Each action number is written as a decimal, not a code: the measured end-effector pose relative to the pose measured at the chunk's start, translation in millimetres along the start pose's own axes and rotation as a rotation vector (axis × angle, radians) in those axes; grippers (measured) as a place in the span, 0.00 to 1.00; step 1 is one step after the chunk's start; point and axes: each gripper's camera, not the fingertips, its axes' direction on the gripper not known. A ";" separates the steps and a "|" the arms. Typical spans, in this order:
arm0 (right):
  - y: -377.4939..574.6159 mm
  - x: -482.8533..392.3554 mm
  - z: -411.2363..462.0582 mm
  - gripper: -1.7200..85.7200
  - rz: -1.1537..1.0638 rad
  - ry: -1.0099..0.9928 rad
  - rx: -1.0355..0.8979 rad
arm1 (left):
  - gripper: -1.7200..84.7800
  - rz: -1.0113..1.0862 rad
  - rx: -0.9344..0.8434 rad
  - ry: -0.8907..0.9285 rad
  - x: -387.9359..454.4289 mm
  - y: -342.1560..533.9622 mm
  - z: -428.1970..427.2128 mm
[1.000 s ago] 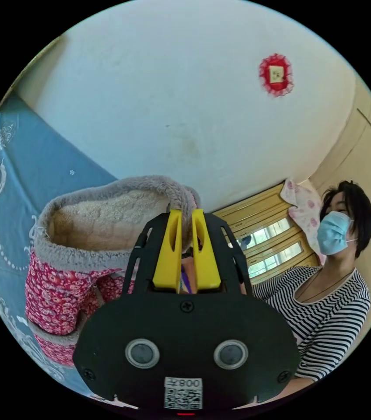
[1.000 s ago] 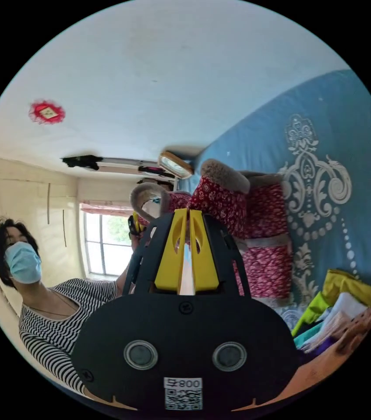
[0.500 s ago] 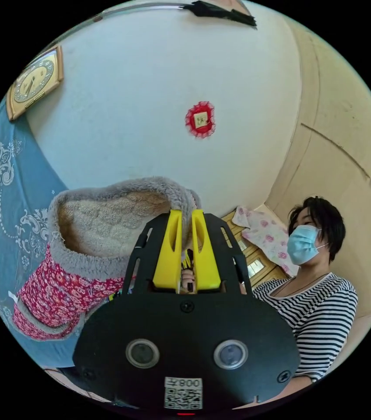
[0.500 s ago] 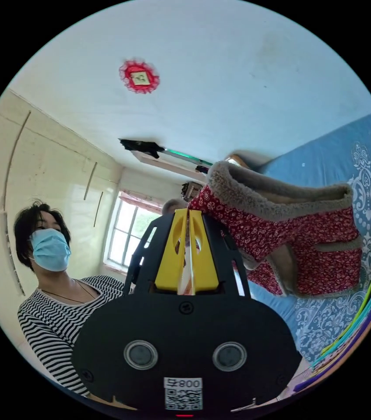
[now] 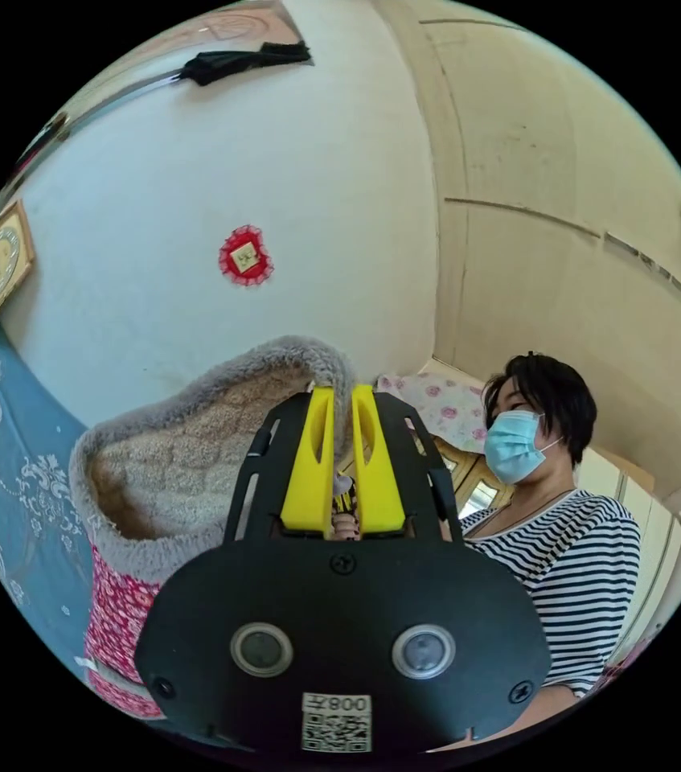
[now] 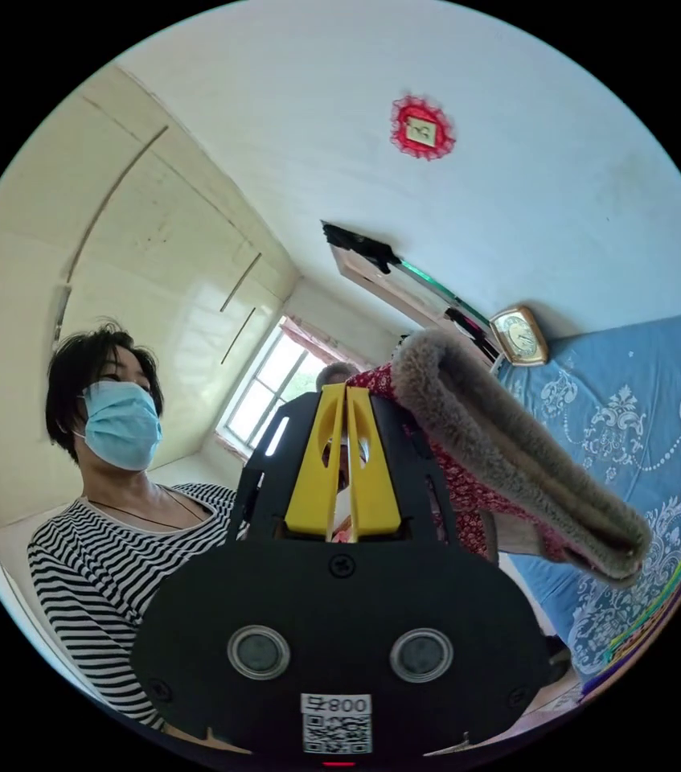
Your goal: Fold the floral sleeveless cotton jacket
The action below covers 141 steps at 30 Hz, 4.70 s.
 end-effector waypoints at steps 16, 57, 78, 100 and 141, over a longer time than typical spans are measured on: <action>-15.1 -195.0 33.8 0.02 -0.224 -0.099 -0.025 | 0.06 0.207 -0.023 -0.051 156.3 23.2 -172.1; -185.3 50.8 246.5 0.02 -0.200 0.595 -0.118 | 0.08 0.155 -0.310 -0.311 -147.5 -210.8 25.8; 112.8 568.9 316.8 0.02 0.832 0.715 -0.534 | 0.15 -0.998 -0.823 -0.789 -494.4 54.3 156.1; 250.9 745.9 442.2 0.06 0.623 0.628 -0.864 | 0.07 -0.578 -1.466 -1.079 -649.5 87.0 459.4; 429.2 796.4 242.0 0.11 0.822 0.804 -0.466 | 0.06 -0.902 -0.868 -0.295 -652.6 127.9 561.8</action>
